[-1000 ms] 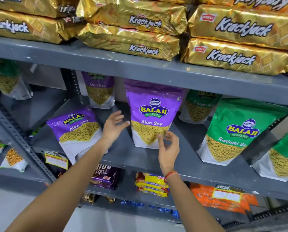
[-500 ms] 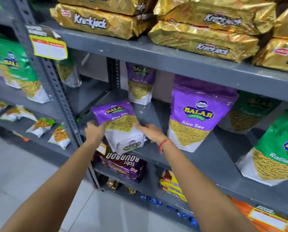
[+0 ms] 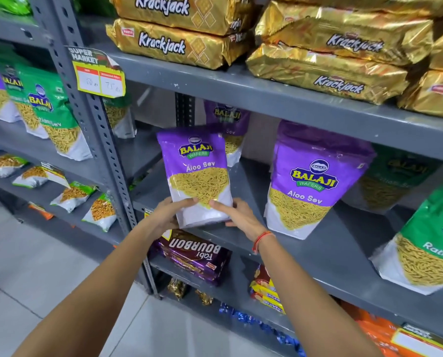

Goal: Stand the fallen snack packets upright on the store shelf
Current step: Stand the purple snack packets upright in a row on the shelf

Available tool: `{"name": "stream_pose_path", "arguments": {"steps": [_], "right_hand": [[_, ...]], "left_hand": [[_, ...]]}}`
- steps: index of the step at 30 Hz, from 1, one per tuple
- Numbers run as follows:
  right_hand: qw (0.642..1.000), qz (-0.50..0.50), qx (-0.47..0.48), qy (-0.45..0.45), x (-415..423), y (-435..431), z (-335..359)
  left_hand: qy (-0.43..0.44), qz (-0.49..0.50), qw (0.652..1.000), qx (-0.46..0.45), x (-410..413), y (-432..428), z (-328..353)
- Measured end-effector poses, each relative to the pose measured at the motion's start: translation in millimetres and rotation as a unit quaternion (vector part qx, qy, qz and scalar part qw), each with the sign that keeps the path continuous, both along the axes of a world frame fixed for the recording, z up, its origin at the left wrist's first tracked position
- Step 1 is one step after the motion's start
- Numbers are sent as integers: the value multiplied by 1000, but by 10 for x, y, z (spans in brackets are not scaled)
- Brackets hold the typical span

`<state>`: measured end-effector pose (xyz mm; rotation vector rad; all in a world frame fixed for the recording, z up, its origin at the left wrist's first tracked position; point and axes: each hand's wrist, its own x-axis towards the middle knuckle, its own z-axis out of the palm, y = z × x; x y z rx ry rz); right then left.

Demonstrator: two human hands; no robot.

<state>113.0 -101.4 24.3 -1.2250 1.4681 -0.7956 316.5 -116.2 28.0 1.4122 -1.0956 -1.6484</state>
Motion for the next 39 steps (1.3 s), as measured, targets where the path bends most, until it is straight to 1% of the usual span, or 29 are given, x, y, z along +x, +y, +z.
{"name": "stream_pose_path", "arguments": {"steps": [4,6,20,25,32,36,39], "right_hand": [[993,-60,-93,30,26,62,64],[991,-73,-107,31,31,105,27],[991,-80,-107,24,50,15,-51],[989,-74,-124,25,18,-29,-50],[986,-89,-141,11,-7,-152,-109],[983,-114,-143,24,59,-221,-123],[980,-136,-142,24,165,-297,-165]], "left_hand": [[34,3,997,-69,-33,-65,145],[33,0,996,-85,-56,-49,157],[41,-11,994,-100,-38,-160,108],[34,-15,992,-117,-22,-226,96],[-7,-51,981,-188,-24,-426,158],[-36,-85,976,-199,14,-628,105],[-53,-94,977,-186,60,-768,18]]}}
